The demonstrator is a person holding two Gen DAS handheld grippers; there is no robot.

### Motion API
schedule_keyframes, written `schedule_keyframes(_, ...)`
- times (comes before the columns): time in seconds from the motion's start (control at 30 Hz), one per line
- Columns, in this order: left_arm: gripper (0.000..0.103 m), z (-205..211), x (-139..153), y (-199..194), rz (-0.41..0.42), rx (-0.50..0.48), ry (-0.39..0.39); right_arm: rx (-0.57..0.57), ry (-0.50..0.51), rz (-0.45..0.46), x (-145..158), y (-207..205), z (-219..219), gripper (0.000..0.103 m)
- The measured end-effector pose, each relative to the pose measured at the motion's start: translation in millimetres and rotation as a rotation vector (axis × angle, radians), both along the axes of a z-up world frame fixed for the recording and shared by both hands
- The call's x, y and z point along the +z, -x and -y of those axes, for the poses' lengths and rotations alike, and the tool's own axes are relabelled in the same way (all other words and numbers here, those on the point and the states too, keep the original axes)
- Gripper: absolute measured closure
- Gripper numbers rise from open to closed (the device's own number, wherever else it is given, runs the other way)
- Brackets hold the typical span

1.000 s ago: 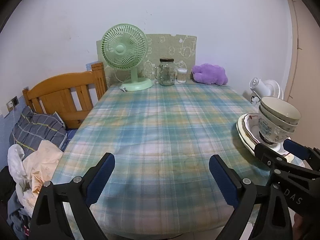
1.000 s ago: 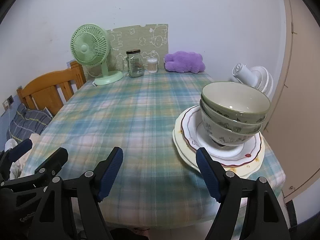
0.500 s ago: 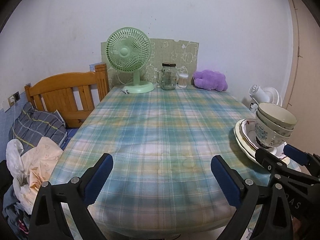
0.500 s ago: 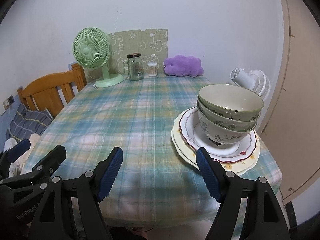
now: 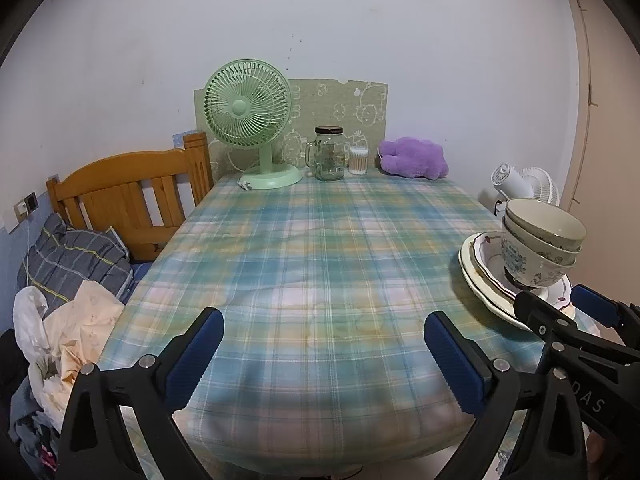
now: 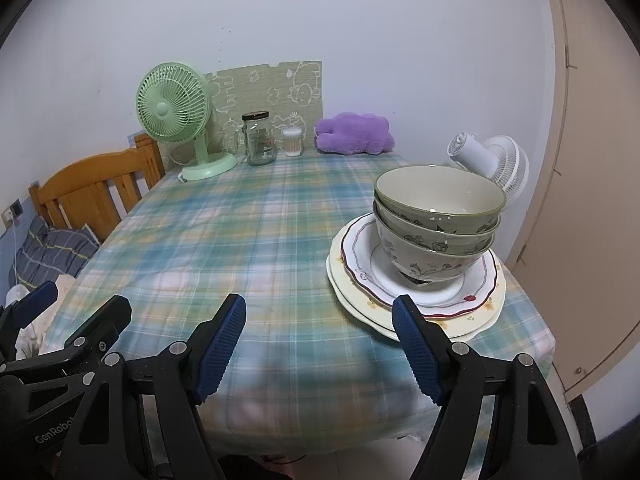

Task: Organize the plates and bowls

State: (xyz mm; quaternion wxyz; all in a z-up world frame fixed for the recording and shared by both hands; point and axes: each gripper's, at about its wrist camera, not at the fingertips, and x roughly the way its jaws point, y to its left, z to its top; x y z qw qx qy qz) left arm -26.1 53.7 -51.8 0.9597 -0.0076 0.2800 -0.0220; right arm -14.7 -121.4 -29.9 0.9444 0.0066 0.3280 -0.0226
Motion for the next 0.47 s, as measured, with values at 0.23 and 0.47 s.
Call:
schedule_keyframes(0.23,0.000,0.4,2.6,2.2,0.007,-0.001,0.001,0.000,0.002,0.005,4.2,2.1,0.1,0.025)
schedule_keyframes(0.47,0.000,1.6,2.9,5.2,0.004,0.000,0.003,-0.007,0.004,-0.001,4.0,4.8,1.0,0.025)
